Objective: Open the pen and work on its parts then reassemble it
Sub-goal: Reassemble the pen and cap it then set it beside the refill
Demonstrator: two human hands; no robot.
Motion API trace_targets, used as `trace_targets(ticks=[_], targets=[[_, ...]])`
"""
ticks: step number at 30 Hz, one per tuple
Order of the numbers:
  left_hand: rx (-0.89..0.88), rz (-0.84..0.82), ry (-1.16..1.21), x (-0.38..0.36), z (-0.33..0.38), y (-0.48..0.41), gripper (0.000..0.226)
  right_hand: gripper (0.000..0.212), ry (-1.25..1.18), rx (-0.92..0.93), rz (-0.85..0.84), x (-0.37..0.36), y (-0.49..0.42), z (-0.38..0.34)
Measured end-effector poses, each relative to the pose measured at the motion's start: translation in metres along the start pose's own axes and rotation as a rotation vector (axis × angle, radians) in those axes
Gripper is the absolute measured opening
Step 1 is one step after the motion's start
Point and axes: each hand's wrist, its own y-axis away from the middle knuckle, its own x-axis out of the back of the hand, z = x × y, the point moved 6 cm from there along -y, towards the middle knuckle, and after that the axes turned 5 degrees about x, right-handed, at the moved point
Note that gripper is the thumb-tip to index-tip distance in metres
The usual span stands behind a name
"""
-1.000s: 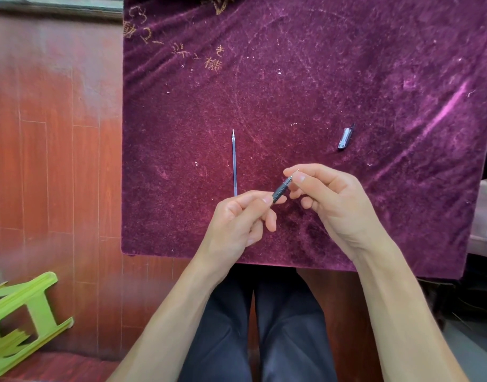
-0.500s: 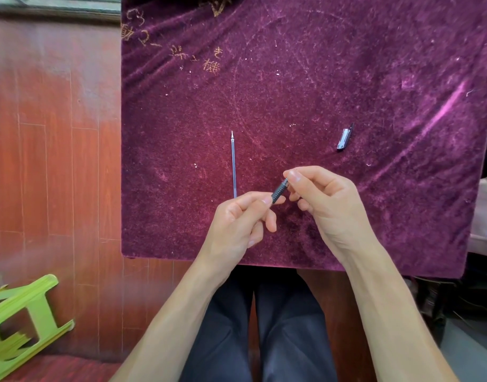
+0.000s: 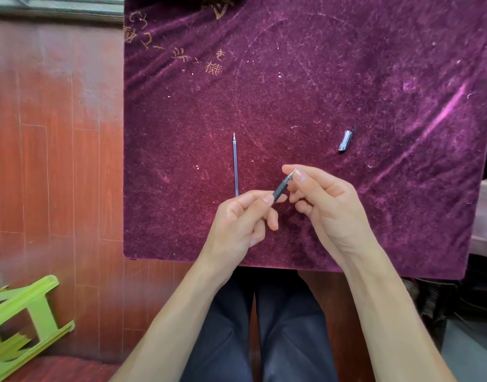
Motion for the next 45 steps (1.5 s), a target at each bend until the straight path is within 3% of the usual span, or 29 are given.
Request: trace_targets(ticks=[4, 13, 25, 36, 45], targets=[[-0.007, 0.005, -0.036, 0.000, -0.002, 0.001, 0.028, 0.015, 0.027, 0.014, 0.041, 0.002, 0.001, 0.001], [-0.013, 0.004, -0.031, -0.001, -0.003, 0.002, 0.029, 0.028, -0.011, -0.002, 0.030, 0.001, 0.006, 0.001], [-0.032, 0.001, -0.032, -0.003, -0.004, 0.002, 0.027, 0.019, 0.004, 0.019, 0.026, 0.002, 0.006, 0.003], [-0.041, -0.010, -0.021, -0.006, -0.003, 0.004, 0.025, 0.031, -0.018, 0.005, -0.017, 0.002, 0.008, 0.005], [-0.174, 0.153, -0.113, -0.006, 0.005, 0.010, 0.017, 0.026, -0.028, 0.039, 0.074, 0.007, 0.009, 0.007]])
